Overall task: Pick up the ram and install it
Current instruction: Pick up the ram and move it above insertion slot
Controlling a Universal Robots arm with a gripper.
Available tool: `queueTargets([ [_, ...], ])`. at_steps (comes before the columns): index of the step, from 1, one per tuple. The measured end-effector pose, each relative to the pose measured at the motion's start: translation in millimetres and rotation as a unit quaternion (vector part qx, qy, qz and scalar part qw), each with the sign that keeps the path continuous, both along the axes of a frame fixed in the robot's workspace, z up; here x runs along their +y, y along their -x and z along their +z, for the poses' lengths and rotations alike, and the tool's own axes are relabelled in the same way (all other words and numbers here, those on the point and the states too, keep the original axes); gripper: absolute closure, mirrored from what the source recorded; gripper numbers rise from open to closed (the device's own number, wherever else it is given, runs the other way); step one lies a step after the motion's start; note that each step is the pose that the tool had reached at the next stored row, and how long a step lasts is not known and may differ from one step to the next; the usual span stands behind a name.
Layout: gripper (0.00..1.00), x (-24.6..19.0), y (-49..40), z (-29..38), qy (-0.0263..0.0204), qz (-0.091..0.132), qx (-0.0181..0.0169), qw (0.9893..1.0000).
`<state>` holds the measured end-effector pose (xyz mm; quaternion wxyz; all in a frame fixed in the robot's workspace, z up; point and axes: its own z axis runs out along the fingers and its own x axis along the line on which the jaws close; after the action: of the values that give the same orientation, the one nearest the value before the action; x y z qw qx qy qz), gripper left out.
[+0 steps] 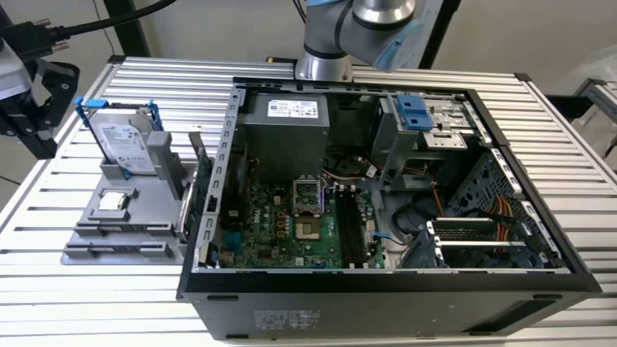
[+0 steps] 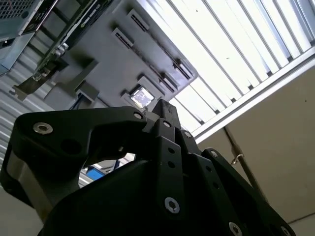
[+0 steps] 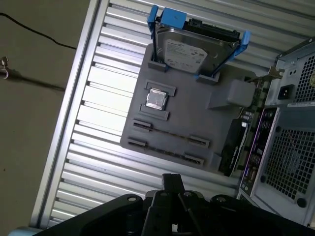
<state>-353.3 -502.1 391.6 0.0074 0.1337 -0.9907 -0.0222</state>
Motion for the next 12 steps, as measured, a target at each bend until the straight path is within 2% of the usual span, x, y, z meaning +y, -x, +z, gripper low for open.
queueTargets([
  [6,1.0,0.0,0.0,0.0,0.0,0.02,0.0,0.9998],
  [12,1.0,0.0,0.0,0.0,0.0,0.03,0.0,0.9995],
])
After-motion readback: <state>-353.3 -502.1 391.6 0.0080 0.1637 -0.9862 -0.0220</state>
